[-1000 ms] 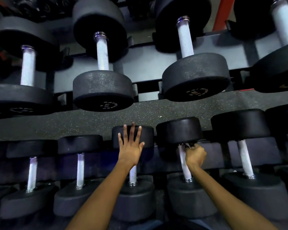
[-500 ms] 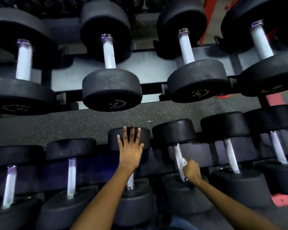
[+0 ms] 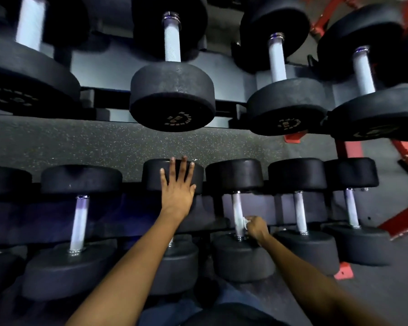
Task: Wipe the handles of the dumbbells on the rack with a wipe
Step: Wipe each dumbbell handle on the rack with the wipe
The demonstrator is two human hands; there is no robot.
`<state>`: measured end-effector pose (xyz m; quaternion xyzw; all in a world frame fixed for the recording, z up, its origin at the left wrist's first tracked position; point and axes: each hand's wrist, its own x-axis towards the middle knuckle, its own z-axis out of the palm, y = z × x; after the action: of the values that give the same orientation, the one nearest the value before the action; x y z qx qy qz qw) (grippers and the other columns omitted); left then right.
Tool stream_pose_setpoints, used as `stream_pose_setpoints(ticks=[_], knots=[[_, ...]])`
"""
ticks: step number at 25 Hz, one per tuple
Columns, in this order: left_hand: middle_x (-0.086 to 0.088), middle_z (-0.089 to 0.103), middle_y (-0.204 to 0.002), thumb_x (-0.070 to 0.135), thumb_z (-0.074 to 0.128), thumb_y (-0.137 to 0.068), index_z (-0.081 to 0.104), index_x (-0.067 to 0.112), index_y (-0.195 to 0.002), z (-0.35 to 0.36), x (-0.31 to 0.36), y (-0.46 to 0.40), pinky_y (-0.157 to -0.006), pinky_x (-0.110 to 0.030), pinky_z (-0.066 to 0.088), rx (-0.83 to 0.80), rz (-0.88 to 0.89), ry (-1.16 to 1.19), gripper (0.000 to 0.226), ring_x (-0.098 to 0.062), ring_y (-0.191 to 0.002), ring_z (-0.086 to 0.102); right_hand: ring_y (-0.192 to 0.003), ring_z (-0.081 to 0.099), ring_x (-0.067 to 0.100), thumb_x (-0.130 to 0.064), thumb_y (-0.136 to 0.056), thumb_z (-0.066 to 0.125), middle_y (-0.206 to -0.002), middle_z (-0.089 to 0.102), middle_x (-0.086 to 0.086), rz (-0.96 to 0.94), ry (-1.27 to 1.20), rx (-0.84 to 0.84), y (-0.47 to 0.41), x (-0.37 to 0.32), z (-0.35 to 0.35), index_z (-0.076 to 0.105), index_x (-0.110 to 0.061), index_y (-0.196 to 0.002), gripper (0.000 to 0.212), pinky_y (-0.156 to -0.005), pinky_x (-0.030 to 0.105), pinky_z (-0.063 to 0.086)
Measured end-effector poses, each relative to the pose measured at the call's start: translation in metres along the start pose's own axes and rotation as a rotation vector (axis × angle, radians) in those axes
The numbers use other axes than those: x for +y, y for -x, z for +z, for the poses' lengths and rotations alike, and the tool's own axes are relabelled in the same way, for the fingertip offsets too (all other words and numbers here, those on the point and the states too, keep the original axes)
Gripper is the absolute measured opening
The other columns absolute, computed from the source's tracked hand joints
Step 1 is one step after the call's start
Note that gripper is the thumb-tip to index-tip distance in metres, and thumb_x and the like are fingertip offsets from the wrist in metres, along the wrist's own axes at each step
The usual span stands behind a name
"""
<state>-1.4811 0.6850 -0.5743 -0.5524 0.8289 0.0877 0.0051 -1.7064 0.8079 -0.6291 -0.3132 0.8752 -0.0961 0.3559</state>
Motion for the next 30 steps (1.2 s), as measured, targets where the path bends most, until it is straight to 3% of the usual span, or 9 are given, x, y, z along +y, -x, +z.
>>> stream_pose_setpoints(ticks=[3,6,12,15,17,20,23,26,30], knots=[[-0.009,-0.02,-0.16,0.029,0.042,-0.099,-0.009,0.014,-0.154,-0.004,0.035,0.0,-0.113,-0.056,-0.013,0.003,-0.181,0.131,0.077,-0.039,-0.144,-0.022,-0.084,0.063,0.027,0.003,-0.085,0.05,-0.093,0.067,0.018,0.067,-0.304,0.131,-0.008,-0.007,-0.012,0.068,0.001,-0.104,0.026,-0.086,0.042,0.053],[-0.011,-0.019,-0.16,0.029,0.043,-0.099,-0.004,0.009,-0.154,-0.007,0.086,-0.006,-0.115,-0.05,-0.012,-0.024,-0.174,0.308,0.075,-0.034,-0.146,-0.02,-0.079,0.063,0.022,0.005,-0.084,0.054,-0.08,0.066,0.007,0.08,-0.594,0.129,-0.016,-0.008,-0.022,0.068,-0.004,-0.101,0.024,-0.077,0.032,0.058],[0.004,-0.033,-0.152,0.028,0.034,-0.104,-0.019,0.02,-0.148,0.011,0.167,-0.022,-0.12,-0.049,-0.006,-0.029,0.032,0.295,0.069,-0.024,-0.144,-0.027,-0.07,0.057,0.017,-0.002,-0.082,0.066,-0.074,0.062,0.008,-0.052,-0.779,-0.155,-0.044,0.02,-0.069,0.068,-0.008,-0.079,0.007,-0.07,0.029,0.049],[0.002,-0.034,-0.153,0.026,0.029,-0.105,-0.02,0.019,-0.148,0.014,0.177,-0.02,-0.12,-0.05,-0.003,-0.094,-0.053,0.249,0.065,-0.024,-0.142,-0.03,-0.065,0.056,0.011,-0.005,-0.079,0.072,-0.078,0.061,0.01,-0.134,-0.842,-0.265,-0.043,0.025,-0.097,0.07,0.003,-0.093,0.016,-0.062,0.019,0.046],[-0.005,-0.024,-0.159,0.022,0.036,-0.102,-0.005,0.011,-0.154,0.007,0.188,-0.022,-0.121,-0.049,0.002,-0.086,-0.097,0.229,0.067,-0.028,-0.146,-0.021,-0.081,0.061,0.02,0.004,-0.082,0.064,-0.089,0.064,0.02,-0.161,-0.87,-0.338,-0.038,0.027,-0.119,0.063,0.016,-0.098,0.02,-0.071,0.023,0.046],[-0.013,0.021,-0.159,0.012,0.047,-0.097,0.04,0.003,-0.143,-0.011,0.215,-0.03,-0.118,-0.035,0.019,0.048,0.024,0.398,0.047,-0.026,-0.147,0.018,-0.09,0.062,0.028,0.014,-0.086,0.049,-0.099,0.063,0.022,-0.274,-0.878,-0.418,-0.03,0.023,-0.153,0.063,0.001,-0.094,0.021,-0.077,0.03,0.053],[-0.007,0.069,-0.107,0.015,0.049,-0.099,0.066,0.007,-0.113,-0.029,0.237,-0.035,-0.091,-0.029,0.045,-0.111,0.015,0.75,0.024,-0.019,-0.098,0.061,-0.066,0.054,0.011,0.014,-0.084,0.052,-0.079,0.06,0.007,-0.419,-0.783,-0.222,-0.03,0.022,-0.18,0.057,-0.007,-0.094,0.023,-0.054,0.014,0.049],[0.007,0.06,-0.062,0.016,0.048,-0.101,0.063,0.01,-0.084,-0.052,0.243,-0.042,-0.072,-0.035,0.054,-0.286,-0.06,1.07,0.024,-0.006,-0.062,0.055,-0.065,0.052,0.008,0.003,-0.085,0.059,-0.071,0.058,-0.001,-0.565,-0.71,-0.075,-0.025,0.018,-0.207,0.057,-0.015,-0.086,0.018,-0.061,0.019,0.044],[0.01,0.059,-0.05,0.009,0.048,-0.1,0.059,0.014,-0.08,-0.083,0.252,-0.047,-0.057,-0.017,0.046,-0.389,-0.008,1.236,0.023,0.002,-0.048,0.054,-0.074,0.055,0.012,0.007,-0.083,0.057,-0.081,0.062,0.001,-0.663,-0.7,0.041,-0.013,0.008,-0.232,0.059,-0.019,-0.086,0.026,-0.068,0.024,0.046]])
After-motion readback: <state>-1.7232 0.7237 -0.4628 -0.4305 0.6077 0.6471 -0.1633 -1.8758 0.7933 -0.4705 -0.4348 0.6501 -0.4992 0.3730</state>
